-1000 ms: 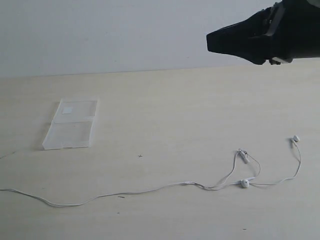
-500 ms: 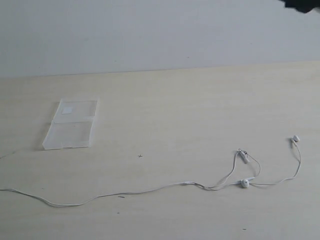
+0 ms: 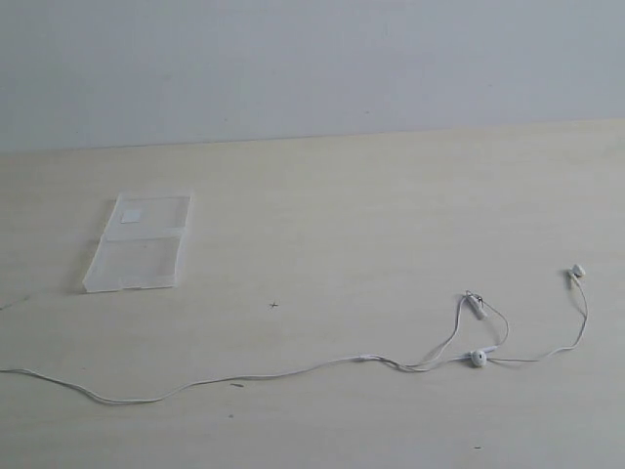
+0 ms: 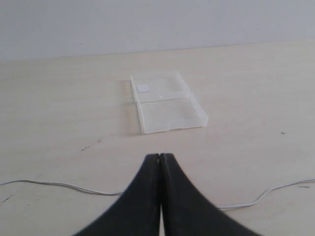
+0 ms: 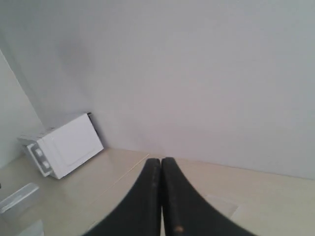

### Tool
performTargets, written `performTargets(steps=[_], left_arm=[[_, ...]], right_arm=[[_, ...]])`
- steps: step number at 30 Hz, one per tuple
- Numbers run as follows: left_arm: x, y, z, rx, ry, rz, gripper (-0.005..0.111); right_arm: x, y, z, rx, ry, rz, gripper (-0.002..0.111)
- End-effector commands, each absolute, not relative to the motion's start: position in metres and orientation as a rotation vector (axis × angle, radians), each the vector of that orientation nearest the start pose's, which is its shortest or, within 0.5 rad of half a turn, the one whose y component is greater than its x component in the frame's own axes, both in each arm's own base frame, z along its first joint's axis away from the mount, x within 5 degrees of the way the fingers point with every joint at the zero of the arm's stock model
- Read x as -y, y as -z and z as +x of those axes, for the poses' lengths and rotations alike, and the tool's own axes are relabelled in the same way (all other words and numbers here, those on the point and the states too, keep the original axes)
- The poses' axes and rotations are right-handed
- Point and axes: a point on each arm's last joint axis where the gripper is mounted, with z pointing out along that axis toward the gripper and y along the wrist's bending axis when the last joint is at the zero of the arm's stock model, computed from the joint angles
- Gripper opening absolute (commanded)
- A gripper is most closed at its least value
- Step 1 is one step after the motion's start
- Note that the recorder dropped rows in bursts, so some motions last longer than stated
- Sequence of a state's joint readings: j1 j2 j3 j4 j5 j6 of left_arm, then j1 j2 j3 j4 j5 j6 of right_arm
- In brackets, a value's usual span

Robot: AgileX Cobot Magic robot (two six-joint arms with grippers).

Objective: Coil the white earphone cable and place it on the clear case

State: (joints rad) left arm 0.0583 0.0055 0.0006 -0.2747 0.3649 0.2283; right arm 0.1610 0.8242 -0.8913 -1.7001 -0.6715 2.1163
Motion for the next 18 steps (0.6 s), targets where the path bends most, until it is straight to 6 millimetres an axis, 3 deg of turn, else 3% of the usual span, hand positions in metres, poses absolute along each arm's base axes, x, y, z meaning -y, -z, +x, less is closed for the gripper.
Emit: performTargets(steps=[1,6,12,18], left_arm=[[0.006,-0.182,0.053,-1.830,0.070,-0.014,0.000],[0.006,-0.182,0.053,-1.830,0.070,-0.014,0.000],[0.006,-0.182,0.053,-1.830,0.070,-0.014,0.000],[0.006,-0.182,0.053,-1.830,0.070,-0.014,0.000]], right_arm=[[-0.069,-0.415,0.146,-1.553,-0.771,-0.298,0.000],[-0.047,-0.394,0.148,-1.547,-0.594,-0.063,0.000],[-0.034,-0.360,0.146,-1.596,-0.502,0.072,0.001],[-0.034,-0.336,0.147,-1.665,-0.493,0.091,0.017]])
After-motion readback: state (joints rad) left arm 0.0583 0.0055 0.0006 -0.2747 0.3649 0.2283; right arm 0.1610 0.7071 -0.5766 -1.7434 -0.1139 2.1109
